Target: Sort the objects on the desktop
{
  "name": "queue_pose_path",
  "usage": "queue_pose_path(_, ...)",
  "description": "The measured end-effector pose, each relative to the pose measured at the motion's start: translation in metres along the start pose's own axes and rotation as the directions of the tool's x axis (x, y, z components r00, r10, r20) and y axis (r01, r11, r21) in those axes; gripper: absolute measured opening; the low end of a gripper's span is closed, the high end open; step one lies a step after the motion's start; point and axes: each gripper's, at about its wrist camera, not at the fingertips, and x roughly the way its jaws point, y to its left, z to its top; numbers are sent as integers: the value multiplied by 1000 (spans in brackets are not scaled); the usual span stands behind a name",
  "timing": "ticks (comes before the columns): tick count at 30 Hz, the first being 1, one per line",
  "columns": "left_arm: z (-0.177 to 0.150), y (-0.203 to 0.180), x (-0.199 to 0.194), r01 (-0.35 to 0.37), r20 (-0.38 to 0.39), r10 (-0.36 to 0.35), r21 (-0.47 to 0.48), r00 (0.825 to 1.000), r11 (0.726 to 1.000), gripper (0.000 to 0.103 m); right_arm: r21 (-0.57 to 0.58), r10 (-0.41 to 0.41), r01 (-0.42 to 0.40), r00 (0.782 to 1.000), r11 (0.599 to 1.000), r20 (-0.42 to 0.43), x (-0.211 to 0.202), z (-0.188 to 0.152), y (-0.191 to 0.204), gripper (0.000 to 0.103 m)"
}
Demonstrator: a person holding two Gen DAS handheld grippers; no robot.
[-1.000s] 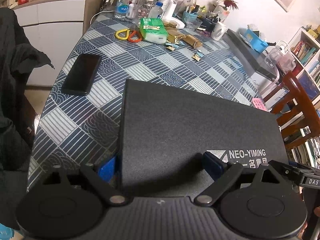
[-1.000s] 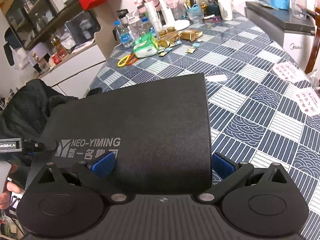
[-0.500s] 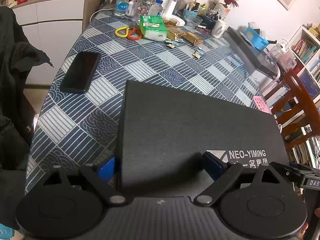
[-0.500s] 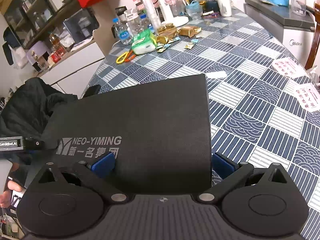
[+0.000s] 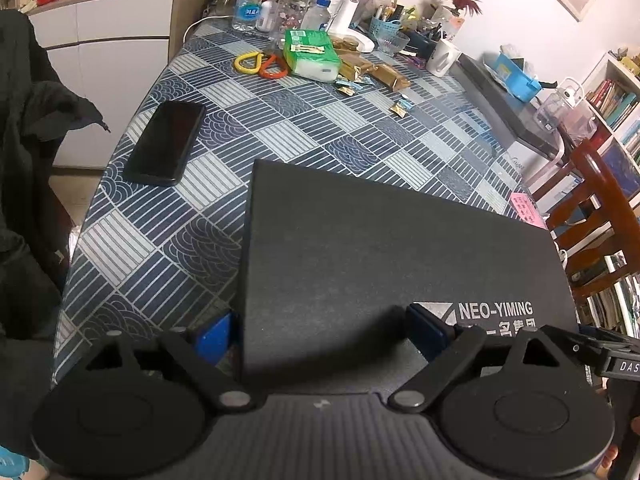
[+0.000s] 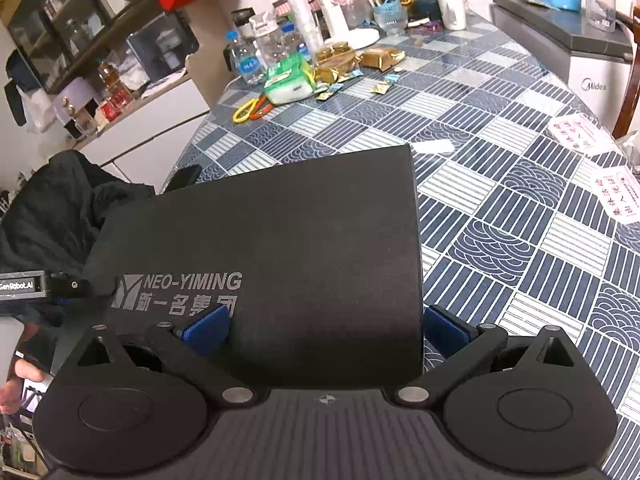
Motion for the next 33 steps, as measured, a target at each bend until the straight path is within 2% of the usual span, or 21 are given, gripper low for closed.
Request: queue_pose_path(33,-8,1,-3,-2,26,3,-13,1000,1000,103,-2,-7,7,1000,1000,14,1,2,0,103)
